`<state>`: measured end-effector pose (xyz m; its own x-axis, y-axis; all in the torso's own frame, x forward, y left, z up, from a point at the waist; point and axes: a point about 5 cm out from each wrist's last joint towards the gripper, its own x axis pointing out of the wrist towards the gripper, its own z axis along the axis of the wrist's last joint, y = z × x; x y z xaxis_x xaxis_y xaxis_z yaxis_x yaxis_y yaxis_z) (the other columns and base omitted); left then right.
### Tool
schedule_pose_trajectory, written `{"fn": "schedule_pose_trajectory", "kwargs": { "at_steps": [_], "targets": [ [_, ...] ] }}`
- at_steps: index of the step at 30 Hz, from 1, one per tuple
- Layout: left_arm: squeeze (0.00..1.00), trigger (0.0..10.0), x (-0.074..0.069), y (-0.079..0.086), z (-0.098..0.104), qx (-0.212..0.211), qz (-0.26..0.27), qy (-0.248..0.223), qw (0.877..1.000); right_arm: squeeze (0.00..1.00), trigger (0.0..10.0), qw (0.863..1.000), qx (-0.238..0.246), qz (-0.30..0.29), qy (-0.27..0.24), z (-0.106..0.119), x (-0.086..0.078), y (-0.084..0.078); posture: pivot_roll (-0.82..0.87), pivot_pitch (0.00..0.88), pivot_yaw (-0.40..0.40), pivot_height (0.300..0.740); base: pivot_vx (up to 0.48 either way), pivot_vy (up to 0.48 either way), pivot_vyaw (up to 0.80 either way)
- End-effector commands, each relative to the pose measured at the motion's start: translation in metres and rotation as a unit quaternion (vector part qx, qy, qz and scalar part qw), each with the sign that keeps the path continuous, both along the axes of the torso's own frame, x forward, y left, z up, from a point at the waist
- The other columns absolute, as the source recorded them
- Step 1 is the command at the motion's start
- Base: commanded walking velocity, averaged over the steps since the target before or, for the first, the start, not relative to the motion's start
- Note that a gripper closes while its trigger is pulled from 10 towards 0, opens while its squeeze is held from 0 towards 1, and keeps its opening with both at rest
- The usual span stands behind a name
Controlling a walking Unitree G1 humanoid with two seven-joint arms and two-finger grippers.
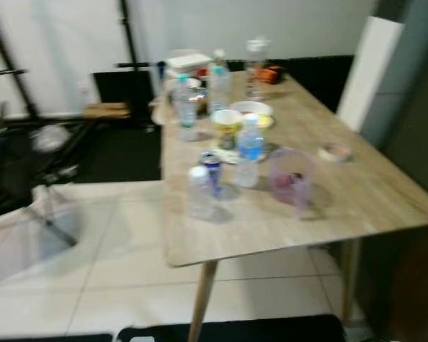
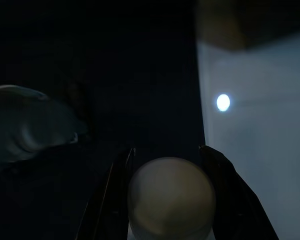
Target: Restocking fridge
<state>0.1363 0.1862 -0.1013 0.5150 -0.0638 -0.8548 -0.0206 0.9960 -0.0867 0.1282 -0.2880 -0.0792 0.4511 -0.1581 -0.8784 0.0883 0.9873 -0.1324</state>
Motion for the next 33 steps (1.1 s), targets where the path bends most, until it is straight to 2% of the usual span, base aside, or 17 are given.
{"fn": "schedule_pose_trajectory", "kwargs": {
  "at_steps": [1,22,28,33],
  "targets": [
    [0.0,10.0,-0.0043,0.0064,-0.0008,0.007,0.002,0.008,1.0,0.0,10.0,1.0,0.007,-0.004,-0.006,-0.0008,0.004,0.0054,-0.09,0.022,-0.006,0.74,0.0,0.0,-0.8],
    [0.0,10.0,-0.0068,0.0052,-0.0016,-0.002,-0.004,0.012,1.0,0.0,10.0,1.0,0.014,0.002,-0.003,-0.0028,0.0009,0.0079,-0.09,0.016,-0.001,0.74,0.0,0.0,-0.8],
    [0.0,10.0,-0.007,0.0021,-0.002,-0.012,-0.013,0.015,1.0,0.0,10.0,1.0,0.013,0.013,-0.008,-0.0017,0.0045,0.0091,-0.09,0.012,-0.002,0.74,0.0,0.0,0.0],
    [0.0,10.0,-0.0089,0.0016,-0.0027,-0.015,-0.018,0.02,1.0,0.0,10.0,1.0,0.015,0.014,-0.012,-0.0012,0.006,0.0093,-0.09,0.007,-0.002,0.74,0.0,-0.343,0.0]
  ]
}}
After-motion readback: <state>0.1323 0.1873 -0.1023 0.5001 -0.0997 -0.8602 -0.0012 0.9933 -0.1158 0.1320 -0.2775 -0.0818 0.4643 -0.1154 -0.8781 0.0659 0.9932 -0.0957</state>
